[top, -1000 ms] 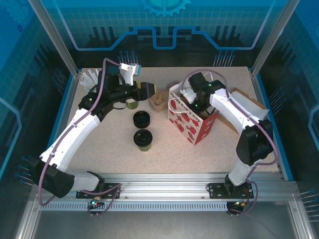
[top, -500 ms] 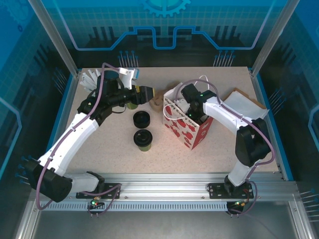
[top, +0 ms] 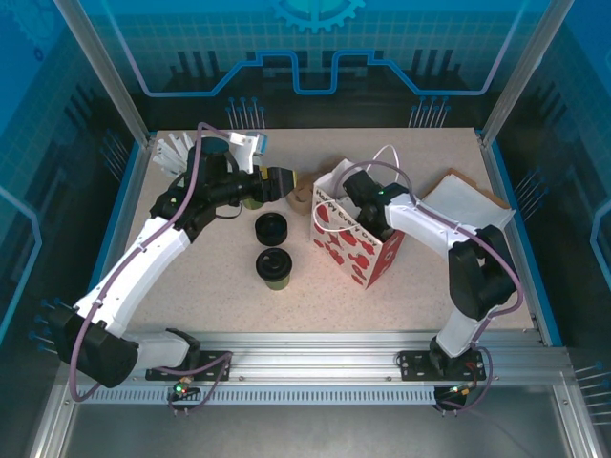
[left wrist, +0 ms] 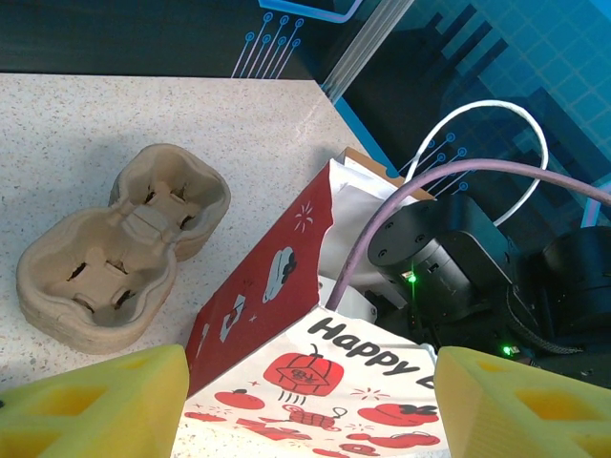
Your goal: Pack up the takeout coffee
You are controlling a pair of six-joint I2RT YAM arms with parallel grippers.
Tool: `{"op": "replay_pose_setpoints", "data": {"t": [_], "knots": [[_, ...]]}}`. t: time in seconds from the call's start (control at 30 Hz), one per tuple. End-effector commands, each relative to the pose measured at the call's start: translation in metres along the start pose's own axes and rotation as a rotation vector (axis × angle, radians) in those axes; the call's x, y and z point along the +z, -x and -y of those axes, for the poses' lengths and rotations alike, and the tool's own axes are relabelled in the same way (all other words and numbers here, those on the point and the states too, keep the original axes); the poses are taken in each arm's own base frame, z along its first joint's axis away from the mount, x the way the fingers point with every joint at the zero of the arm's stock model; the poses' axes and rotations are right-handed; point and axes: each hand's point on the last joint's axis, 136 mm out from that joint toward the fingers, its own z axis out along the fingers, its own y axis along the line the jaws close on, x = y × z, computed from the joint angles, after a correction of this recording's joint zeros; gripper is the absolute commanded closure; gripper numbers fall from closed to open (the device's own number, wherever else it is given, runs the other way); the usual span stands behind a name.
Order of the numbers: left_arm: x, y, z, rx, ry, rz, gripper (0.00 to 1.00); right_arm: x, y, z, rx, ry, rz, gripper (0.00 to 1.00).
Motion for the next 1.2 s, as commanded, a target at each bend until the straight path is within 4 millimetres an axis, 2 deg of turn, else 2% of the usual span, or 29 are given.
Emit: {"op": "replay_pose_setpoints", "data": {"t": [0.0,0.17,0.3,0.53,0.67,0.97,1.17], "knots": [[-0.006,0.005,0.007,-0.005,-0.024,0.029,0.30,0.015,-0.002,-0.003,-0.015,-0.004,-0.011,0.62],[-0.004,0.002,0.005,-0.011,-0.027,0.020,0.30,0.027,-0.005,-0.004,-0.024,-0.005,-0.028,0.57],[-0.004,0.002,0.005,-0.010,-0.027,0.020,0.30,0.028,-0.006,-0.001,-0.026,-0.016,-0.039,0.53],[-0.004,0.002,0.006,-0.009,-0.030,0.019,0.30,0.008,0.003,-0.003,-0.028,-0.011,-0.001,0.36],[-0.005,0.001,0.005,-0.007,-0.027,0.016,0.30,-0.002,0.006,-0.003,-0.031,-0.014,0.010,0.29],[-0.005,-0.001,0.004,-0.002,-0.022,0.013,0.30,-0.024,0.015,-0.004,-0.028,-0.020,0.047,0.23],[-0.004,-0.004,0.002,0.001,-0.018,0.008,0.30,-0.056,0.030,-0.004,-0.032,-0.027,0.115,0.23]]}}
